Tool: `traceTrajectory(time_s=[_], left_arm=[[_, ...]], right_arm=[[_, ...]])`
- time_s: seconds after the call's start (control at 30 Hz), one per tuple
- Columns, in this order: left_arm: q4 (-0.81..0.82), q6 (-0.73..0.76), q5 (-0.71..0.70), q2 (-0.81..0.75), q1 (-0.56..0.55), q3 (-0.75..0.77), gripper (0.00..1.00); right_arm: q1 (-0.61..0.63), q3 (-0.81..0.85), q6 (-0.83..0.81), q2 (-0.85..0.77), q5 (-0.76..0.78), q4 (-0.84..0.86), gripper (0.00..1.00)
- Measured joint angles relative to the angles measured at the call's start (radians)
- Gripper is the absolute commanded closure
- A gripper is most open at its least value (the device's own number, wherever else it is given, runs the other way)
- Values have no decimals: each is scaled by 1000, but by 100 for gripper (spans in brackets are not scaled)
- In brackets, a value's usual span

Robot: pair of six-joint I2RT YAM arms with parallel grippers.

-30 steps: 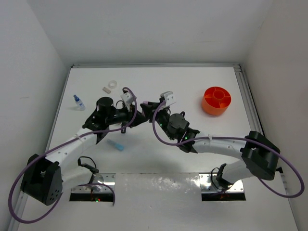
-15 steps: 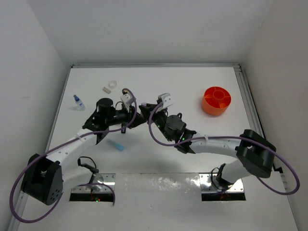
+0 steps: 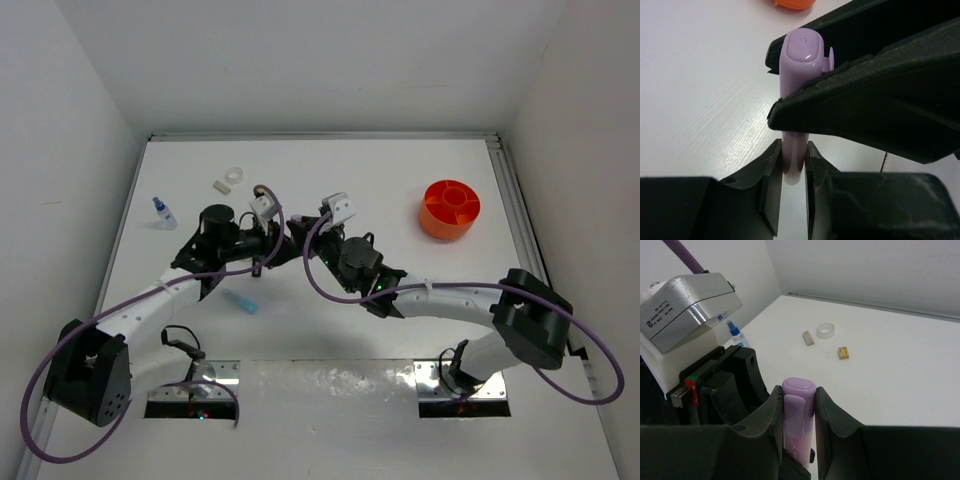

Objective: Sort the stationery into containers
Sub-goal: Close the pen cap on the pen.

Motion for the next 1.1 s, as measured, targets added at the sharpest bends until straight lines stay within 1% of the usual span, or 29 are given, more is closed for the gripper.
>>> traceTrajectory(time_s=[0.17,0.2,0.23,0.27,0.3,0.33,0.43,0.5,0.67,0.8,0.87,0.9,0.93,1.1], left_arm=[[32,3,33,-18,2,0,100],[42,3,41,-27,2,0,90],[54,3,51,-34,2,0,75],[68,3,59,-40,2,0,55],[97,2,56,-45,4,0,5],[140,9,58,-54,12,2,0],[170,21,58,-82,58,-5,0],[179,32,58,-104,59,-5,0],[209,75,39,-204,59,0,0],[209,97,33,-269,59,0,0],[208,98,30,-288,59,0,0],[207,98,25,-295,59,0,0],[207,98,22,-299,59,-2,0],[186,100,-18,-317,59,-26,0]], right_arm=[[10,74,-62,-38,-24,-134,100],[12,83,-74,-50,-28,-154,100],[14,90,-82,-62,-31,-169,100],[16,95,-88,-76,-36,-184,100],[19,97,-91,-90,-50,-213,100],[29,87,-96,-102,-45,-244,100],[24,67,-97,-152,-36,-319,100],[0,48,-94,-183,-45,-372,100],[-104,-36,-90,-247,-105,-553,100],[-250,-54,-105,-337,-130,-644,100],[-320,-54,-112,-388,-135,-657,100],[-379,-54,-119,-428,-145,-664,100],[-396,-54,-122,-440,-146,-666,100],[-598,-58,-175,-526,-216,-690,100]])
